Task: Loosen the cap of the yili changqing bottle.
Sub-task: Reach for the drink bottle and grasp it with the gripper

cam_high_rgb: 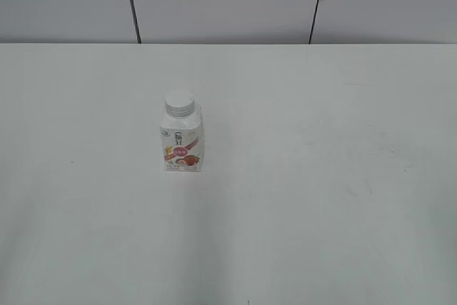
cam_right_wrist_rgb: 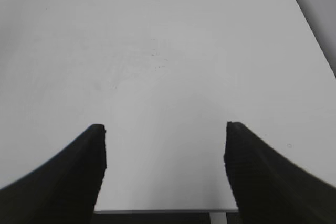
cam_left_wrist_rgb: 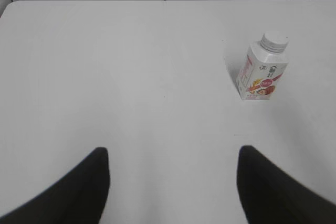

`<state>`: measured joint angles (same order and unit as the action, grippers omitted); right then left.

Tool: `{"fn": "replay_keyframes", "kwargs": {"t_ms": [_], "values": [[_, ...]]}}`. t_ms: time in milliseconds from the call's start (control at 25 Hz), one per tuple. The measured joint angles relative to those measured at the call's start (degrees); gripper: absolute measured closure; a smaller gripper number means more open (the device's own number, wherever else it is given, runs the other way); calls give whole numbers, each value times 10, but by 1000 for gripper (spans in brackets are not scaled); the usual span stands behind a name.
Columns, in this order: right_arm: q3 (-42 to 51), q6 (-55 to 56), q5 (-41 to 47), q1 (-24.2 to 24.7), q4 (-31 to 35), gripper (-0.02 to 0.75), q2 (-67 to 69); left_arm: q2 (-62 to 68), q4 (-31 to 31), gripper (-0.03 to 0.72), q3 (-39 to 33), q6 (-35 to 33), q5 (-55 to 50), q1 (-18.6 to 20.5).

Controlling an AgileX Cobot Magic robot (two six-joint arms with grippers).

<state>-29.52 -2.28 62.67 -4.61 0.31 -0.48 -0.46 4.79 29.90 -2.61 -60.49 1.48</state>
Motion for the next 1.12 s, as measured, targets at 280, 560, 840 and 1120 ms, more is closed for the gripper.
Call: {"fn": "replay_keyframes", "kwargs": {"t_ms": [280, 560, 840, 1120], "values": [[0, 0, 0, 0, 0, 183, 0, 0, 0, 218, 0, 0, 0, 0], [0, 0, 0, 0, -3, 183, 0, 0, 0, 218, 0, 0, 0, 0], [0, 0, 0, 0, 0, 183, 0, 0, 0, 218, 0, 0, 0, 0], [0, 0, 0, 0, 0, 183, 0, 0, 0, 218, 0, 0, 0, 0]]}}
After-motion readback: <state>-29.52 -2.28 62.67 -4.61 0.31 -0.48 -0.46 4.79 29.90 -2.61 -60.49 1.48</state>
